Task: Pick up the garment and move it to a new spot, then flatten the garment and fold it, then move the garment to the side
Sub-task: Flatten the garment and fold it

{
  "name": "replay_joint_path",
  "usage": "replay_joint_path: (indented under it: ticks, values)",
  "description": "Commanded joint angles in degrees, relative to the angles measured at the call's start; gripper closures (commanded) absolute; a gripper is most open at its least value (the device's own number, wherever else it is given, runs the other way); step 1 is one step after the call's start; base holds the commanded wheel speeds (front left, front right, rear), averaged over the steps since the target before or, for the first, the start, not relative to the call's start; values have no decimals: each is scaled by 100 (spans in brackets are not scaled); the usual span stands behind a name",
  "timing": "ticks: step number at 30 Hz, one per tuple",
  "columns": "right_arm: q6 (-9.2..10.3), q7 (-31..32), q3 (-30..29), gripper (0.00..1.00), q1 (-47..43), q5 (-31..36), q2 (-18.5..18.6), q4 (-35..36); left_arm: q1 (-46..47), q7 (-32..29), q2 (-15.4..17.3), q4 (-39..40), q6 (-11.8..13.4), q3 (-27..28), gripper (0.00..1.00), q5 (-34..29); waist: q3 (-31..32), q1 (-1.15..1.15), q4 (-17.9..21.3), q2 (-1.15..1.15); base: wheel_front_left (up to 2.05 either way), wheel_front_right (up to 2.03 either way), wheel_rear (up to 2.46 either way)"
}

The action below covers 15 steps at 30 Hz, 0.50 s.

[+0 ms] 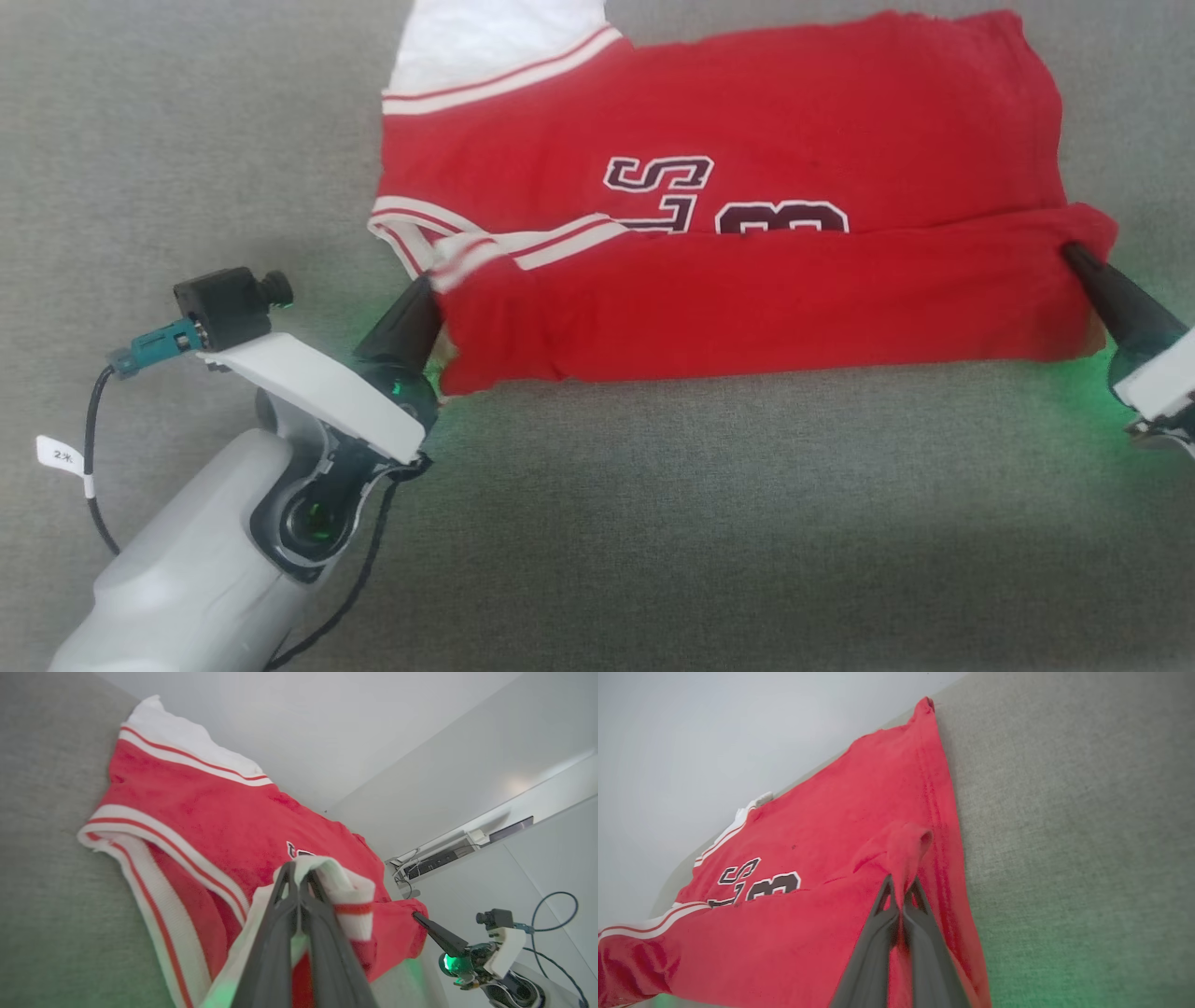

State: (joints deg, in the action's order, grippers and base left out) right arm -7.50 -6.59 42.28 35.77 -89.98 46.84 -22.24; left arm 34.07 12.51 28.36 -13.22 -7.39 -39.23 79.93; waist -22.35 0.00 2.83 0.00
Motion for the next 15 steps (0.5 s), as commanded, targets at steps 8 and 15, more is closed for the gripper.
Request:
replay_joint_path:
  ticks: [8, 15]
  values:
    - [2, -184, 145, 60, 221, 312, -293, -324, 194, 193, 11, -735, -10, -213, 78, -203, -144, 0, 56, 0, 0, 0, 0]
    - [3, -679, 242, 0, 129, 908, -260, -296, 462, 244, 437, -988, -11, -604, 0, -1037, 280, 0, 3, 0, 0, 0, 0]
